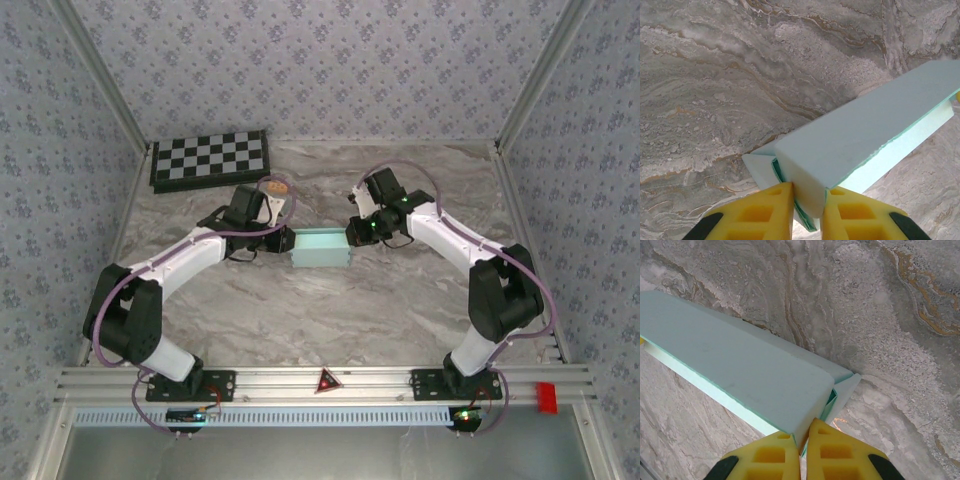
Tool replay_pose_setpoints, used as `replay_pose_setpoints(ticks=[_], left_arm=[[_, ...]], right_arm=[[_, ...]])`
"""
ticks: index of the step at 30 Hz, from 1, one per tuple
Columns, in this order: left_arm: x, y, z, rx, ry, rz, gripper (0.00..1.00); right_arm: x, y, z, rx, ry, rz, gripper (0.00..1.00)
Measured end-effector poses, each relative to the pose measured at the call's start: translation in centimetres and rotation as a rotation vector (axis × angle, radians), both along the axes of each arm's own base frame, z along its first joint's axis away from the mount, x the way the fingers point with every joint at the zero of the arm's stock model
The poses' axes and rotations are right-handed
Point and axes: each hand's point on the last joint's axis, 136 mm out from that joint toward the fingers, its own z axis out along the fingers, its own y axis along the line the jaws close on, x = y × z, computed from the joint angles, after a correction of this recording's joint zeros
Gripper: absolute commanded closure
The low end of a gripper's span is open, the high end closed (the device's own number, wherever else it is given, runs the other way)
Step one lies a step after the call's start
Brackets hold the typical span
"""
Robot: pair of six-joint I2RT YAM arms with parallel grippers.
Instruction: Fold the paper box
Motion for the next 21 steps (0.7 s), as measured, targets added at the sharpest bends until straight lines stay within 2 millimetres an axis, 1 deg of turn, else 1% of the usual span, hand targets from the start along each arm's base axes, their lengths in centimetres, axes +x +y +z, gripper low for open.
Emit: replay_pose_setpoints(ticks=[17, 21], left_arm=[[-0.05, 0.00, -0.12, 0.014, -0.022, 0.003, 0.82], [-0.07, 0.00, -0.09, 0.017, -0.024, 0.003, 0.82]], right_arm=[[-0.07, -0.02, -0.26, -0.029, -0.016, -0.001, 0.91], [-0.20, -0.06, -0.17, -0.034, -0.025, 0.001, 0.88]])
